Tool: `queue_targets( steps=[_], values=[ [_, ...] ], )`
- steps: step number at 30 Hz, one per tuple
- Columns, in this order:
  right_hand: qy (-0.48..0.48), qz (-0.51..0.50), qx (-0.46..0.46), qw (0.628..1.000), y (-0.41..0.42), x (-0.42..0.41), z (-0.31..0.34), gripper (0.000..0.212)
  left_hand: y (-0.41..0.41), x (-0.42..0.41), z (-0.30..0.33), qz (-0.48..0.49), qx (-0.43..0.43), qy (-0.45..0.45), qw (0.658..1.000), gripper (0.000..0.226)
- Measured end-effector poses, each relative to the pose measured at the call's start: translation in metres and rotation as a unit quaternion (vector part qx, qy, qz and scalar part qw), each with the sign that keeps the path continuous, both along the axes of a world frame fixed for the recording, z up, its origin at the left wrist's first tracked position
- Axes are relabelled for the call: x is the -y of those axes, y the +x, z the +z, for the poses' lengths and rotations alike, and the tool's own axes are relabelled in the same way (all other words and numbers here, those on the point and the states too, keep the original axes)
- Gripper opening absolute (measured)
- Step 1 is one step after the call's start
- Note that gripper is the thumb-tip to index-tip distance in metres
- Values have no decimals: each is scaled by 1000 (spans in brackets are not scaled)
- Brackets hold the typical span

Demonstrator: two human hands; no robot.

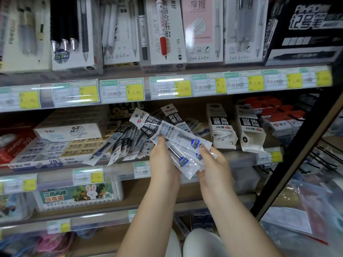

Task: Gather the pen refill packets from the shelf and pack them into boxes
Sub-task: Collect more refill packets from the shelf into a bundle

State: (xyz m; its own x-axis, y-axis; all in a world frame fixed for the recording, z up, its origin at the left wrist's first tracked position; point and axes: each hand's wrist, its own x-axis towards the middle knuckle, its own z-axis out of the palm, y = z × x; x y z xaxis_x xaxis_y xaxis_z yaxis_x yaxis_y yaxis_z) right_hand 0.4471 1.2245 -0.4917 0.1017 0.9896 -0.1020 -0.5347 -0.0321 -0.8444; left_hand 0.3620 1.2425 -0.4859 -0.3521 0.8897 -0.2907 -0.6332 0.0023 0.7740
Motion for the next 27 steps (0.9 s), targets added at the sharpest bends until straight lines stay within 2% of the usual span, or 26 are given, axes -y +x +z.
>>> queue_targets(
  steps=[6, 11, 16, 19, 23, 27],
  values=[
    [-6, -43, -44, 998, 1, -2, 3, 17, 0, 4, 0, 28, 25, -27, 999, 27],
    [-1, -45, -42, 998, 0, -2, 4, 18, -1, 5, 4, 31, 34, -30, 998, 31],
    [-4, -56, -34, 998, -4, 1, 2, 19, -2, 4, 0, 33, 16, -35, 999, 60],
    [-6, -47, -31, 998, -4, 3, 3, 20, -2, 0, -6, 31, 15, -45, 998, 63],
    [-18, -38, -14, 999, -2, 5, -1, 21, -6, 2, 0, 40, 2, -54, 998, 39],
    [-14, -34, -8, 999, -1, 5, -7, 22, -11, -1, 1, 51, 14, -52, 997, 30]
  ],
)
